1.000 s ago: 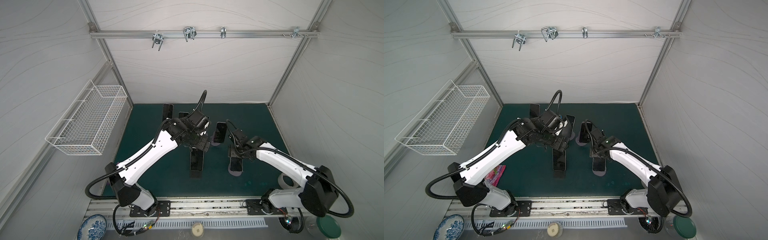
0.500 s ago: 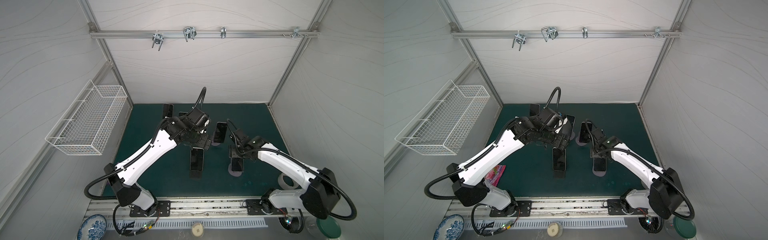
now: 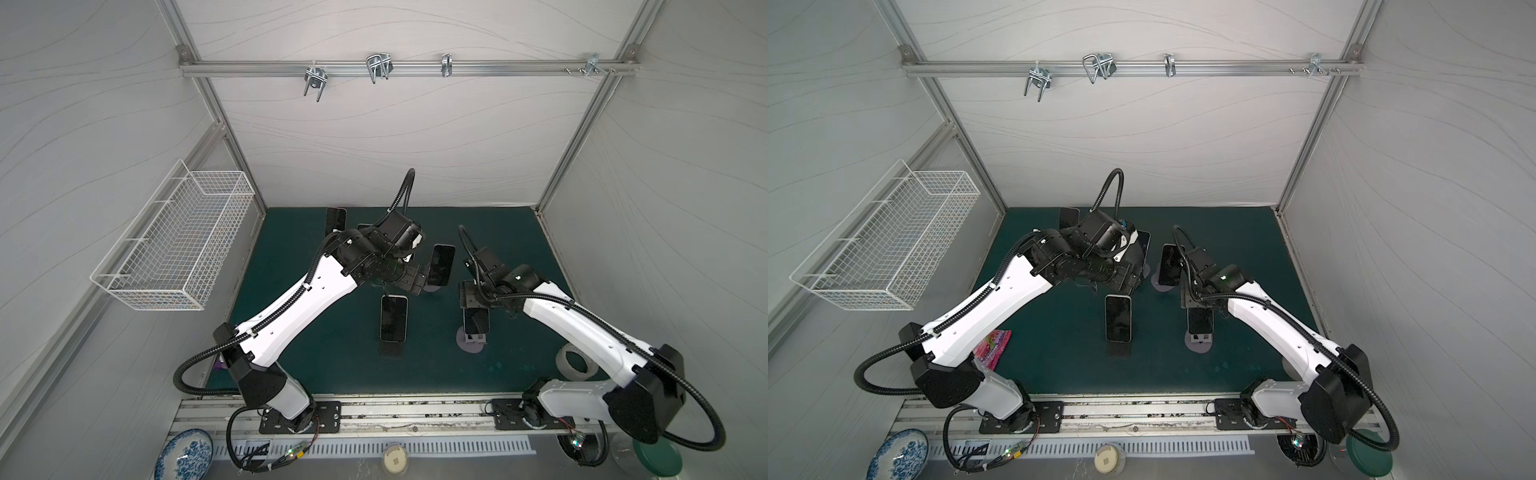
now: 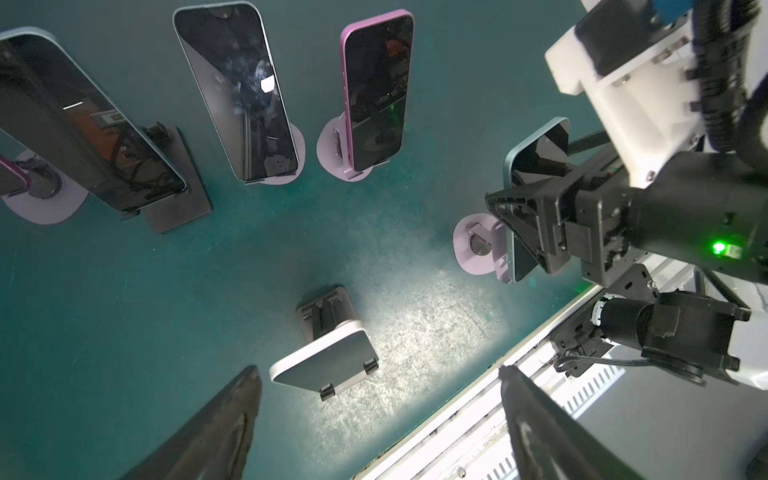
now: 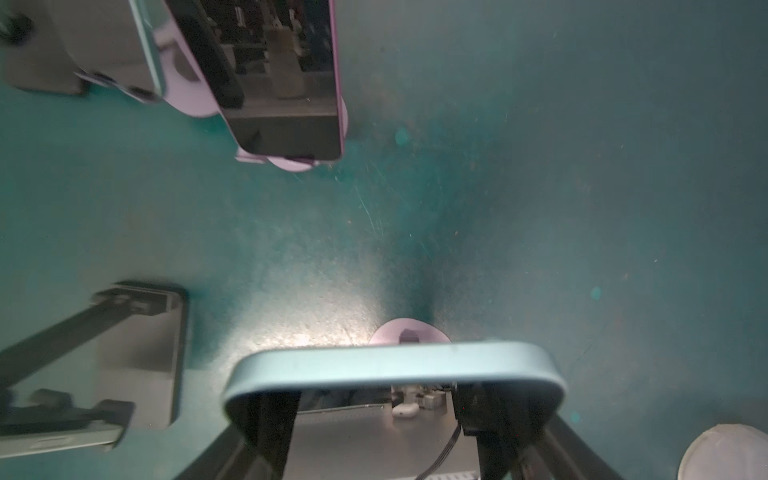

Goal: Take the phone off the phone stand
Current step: 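Lift the light-blue-framed phone off the lilac round stand with the right gripper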

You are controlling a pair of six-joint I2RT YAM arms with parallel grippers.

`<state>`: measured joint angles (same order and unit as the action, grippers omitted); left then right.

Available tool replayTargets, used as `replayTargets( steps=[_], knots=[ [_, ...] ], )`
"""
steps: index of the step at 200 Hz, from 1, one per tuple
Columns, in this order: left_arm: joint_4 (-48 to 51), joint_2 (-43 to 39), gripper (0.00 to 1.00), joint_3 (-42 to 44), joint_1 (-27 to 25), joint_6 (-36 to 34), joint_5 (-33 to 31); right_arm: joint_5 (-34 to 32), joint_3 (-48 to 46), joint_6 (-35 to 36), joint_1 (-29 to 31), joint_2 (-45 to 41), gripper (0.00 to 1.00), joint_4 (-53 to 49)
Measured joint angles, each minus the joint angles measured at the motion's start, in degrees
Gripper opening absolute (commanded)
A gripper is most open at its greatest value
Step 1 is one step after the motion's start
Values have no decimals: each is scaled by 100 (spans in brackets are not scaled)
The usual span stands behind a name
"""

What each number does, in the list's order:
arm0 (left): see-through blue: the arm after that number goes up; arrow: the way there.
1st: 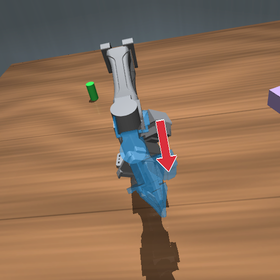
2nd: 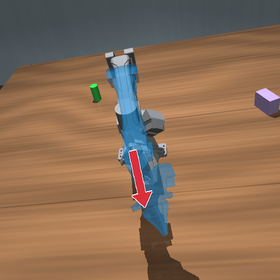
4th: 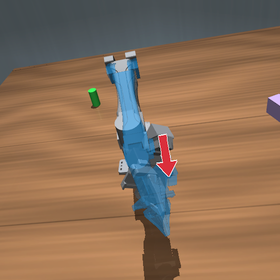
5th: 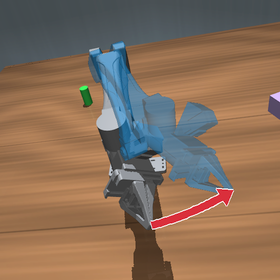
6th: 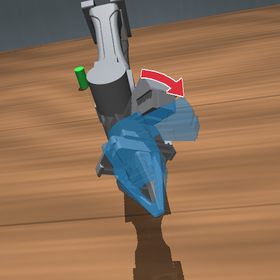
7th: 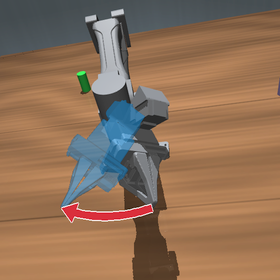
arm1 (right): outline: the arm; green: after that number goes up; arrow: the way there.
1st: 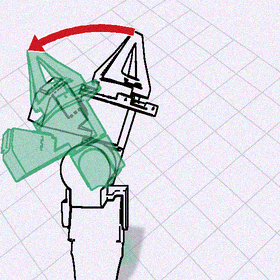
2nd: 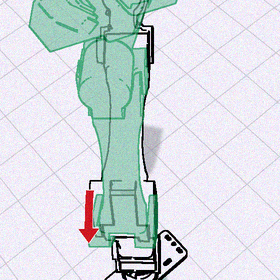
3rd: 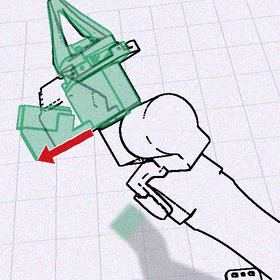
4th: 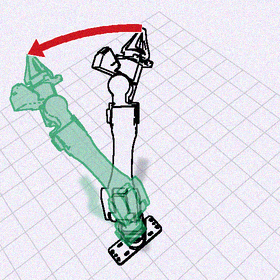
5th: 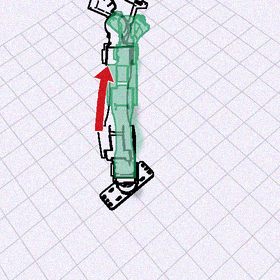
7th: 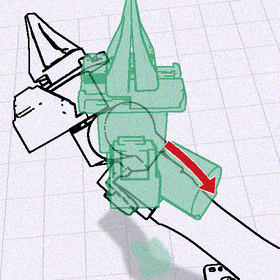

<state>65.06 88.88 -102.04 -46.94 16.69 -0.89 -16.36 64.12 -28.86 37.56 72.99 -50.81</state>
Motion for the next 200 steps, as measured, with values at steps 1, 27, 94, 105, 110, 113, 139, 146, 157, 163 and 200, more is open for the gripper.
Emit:
replayTargets(
  steps=[1, 27, 94, 105, 110, 113, 139, 146, 157, 163, 200],
  knots=[
    [0, 2, 91, -4, 0, 0, -2, 0, 11, 0, -4, 0, 44, -2],
    [-114, 68, 91, -76, 0, 4, -2, 50, 291, 155, -131, 0, 44, -98],
    [-811, 37, 90, 149, 0, 111, -114, 337, 767, 448, -317, 68, 43, -293],
    [-925, 2, 89, 273, 0, 157, -160, 387, 815, 472, -345, 72, 43, -306],
    [-964, -15, 89, 328, 0, 175, -177, 415, 824, 481, -358, 72, 43, -308],
    [-986, -26, 89, 356, 0, 188, -190, 435, 826, 490, -372, 72, 43, -315],
    [-1163, -98, 89, 568, 0, 299, -304, 542, 824, 531, -448, 66, 43, -330],
    [-1180, -105, 89, 588, 0, 332, -330, 566, 824, 540, -466, 59, 44, -328],
    [-1215, -105, 89, 590, 0, 382, -350, 595, 807, 551, -485, 31, 43, -323],
    [-1244, -105, 89, 590, 0, 417, -348, 603, 791, 560, -498, 11, 43, -326],
    [-1355, -81, 88, 560, 0, 527, -295, 592, 619, 584, -610, -129, 43, -289]
  ],
)
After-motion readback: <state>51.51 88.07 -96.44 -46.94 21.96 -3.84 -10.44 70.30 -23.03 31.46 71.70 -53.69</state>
